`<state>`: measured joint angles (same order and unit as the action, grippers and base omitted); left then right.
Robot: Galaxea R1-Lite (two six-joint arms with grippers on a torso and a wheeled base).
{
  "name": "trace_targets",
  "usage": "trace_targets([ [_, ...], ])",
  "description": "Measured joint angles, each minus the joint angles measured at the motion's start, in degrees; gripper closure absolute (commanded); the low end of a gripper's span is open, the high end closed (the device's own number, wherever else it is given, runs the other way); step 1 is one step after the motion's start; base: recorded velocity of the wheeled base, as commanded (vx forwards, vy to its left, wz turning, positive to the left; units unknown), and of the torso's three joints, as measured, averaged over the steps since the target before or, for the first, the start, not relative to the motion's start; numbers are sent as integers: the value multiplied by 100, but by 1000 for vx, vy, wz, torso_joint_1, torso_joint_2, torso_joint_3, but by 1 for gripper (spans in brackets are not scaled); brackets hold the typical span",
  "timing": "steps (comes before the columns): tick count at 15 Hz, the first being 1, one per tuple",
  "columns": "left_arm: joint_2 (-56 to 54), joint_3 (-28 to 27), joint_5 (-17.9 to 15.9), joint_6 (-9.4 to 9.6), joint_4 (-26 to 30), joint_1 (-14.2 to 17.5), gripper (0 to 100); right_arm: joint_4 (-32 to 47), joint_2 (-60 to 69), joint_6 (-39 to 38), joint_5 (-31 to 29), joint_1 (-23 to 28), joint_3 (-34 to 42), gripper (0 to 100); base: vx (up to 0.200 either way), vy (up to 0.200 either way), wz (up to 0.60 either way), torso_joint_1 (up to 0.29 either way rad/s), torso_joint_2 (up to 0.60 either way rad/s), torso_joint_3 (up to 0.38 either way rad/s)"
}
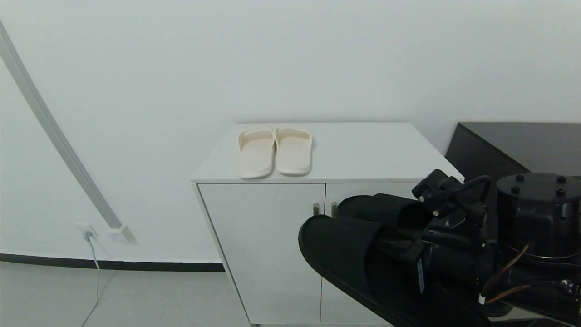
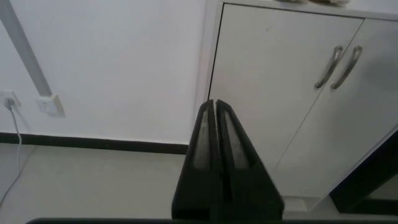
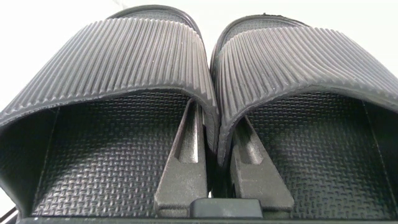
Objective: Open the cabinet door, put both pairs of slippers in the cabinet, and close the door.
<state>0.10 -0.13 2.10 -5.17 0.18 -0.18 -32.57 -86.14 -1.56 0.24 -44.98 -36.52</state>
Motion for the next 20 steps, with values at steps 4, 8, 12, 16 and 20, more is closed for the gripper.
trace_targets([
  [4, 0, -2, 0, 0, 0, 0, 0, -2, 0, 12, 0, -5, 28, 100, 0, 0, 0, -198, 521, 321],
  [8, 0, 2, 6, -13, 0, 0, 0, -2, 0, 22, -2, -9, 48, 100, 0, 0, 0, -168, 489, 316],
  [12, 0, 6, 4, -9, -2, 0, 0, 0, -5, 22, 7, -13, 54, 100, 0, 0, 0, -138, 465, 334],
  [16, 0, 6, 9, -2, -2, 0, 0, 0, -5, 33, 0, -22, 63, 100, 0, 0, 0, -104, 456, 349],
  [20, 0, 4, 1, 93, 0, 0, 0, -2, -11, 41, 0, -40, 59, 100, 0, 0, 0, -47, 438, 389],
])
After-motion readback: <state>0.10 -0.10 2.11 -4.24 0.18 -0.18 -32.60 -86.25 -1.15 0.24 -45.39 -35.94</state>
